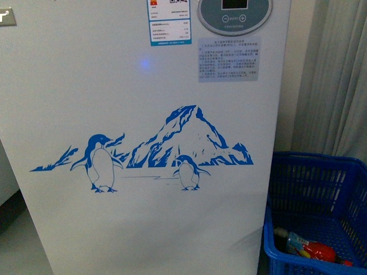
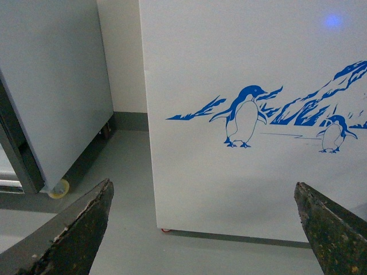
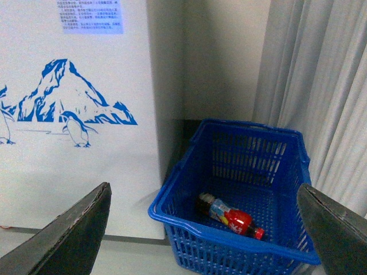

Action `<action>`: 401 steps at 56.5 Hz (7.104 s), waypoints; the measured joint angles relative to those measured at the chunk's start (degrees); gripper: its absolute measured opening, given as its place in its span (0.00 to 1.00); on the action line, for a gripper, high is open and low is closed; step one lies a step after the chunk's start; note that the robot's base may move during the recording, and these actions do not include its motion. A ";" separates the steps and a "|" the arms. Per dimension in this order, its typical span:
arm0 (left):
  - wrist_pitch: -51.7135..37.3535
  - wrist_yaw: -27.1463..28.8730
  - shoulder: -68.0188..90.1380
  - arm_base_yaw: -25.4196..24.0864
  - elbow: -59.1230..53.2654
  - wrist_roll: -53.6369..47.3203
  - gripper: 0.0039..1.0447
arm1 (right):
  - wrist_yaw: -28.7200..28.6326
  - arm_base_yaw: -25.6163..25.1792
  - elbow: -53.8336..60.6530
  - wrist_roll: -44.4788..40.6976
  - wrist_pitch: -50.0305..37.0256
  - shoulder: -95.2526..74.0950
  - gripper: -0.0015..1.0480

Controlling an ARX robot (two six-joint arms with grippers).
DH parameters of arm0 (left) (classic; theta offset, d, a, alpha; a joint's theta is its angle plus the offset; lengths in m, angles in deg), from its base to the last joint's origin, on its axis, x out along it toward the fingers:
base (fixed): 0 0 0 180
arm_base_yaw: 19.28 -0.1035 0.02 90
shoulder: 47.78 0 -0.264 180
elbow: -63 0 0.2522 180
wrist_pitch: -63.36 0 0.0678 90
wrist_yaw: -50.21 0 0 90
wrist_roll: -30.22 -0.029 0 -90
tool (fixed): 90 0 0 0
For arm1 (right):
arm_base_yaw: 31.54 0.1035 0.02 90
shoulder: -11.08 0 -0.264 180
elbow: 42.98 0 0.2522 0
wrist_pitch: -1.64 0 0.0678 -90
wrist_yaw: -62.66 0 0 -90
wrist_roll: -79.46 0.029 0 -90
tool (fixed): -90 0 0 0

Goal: Put drink in fridge

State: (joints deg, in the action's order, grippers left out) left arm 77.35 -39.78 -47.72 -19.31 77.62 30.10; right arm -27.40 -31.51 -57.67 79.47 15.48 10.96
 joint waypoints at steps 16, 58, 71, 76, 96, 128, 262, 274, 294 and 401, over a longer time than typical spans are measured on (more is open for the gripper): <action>0.00 0.00 0.00 0.00 0.00 0.02 0.92 | 0.00 0.00 0.00 0.00 0.00 0.00 0.93; 0.00 0.00 0.00 0.00 0.00 0.02 0.92 | 0.02 0.00 0.00 0.02 0.00 0.00 0.93; 0.00 0.00 0.00 0.00 0.00 0.00 0.92 | 0.02 0.00 0.00 0.00 0.00 0.00 0.93; 0.00 0.00 0.00 0.00 0.00 0.00 0.92 | 0.02 0.00 0.00 0.00 0.00 0.00 0.93; 0.00 0.00 0.00 0.00 0.00 0.02 0.92 | 0.00 0.00 0.00 0.00 0.00 0.00 0.93; 0.00 -0.02 0.00 0.00 0.00 0.00 0.92 | -3.89 -4.37 -8.15 -1.16 9.57 -21.33 0.93; 0.00 0.00 0.00 0.00 0.00 0.02 0.92 | -1.55 -12.70 -84.72 -45.86 -21.86 -170.35 0.93; 0.00 -0.02 0.00 0.00 0.00 0.00 0.92 | -1.68 -12.85 -86.58 -44.63 -20.68 -172.17 0.93; 0.00 0.00 0.00 0.00 0.00 0.00 0.92 | -0.57 -13.40 -81.81 -42.71 -25.05 -171.05 0.54; 0.00 -0.02 0.00 0.00 0.00 0.00 0.92 | -4.20 -14.88 -25.33 7.98 -25.94 -52.43 0.37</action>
State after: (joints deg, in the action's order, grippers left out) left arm 77.35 -39.80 -47.72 -19.31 77.62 30.10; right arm -31.59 -46.39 -83.00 87.45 -10.47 -41.47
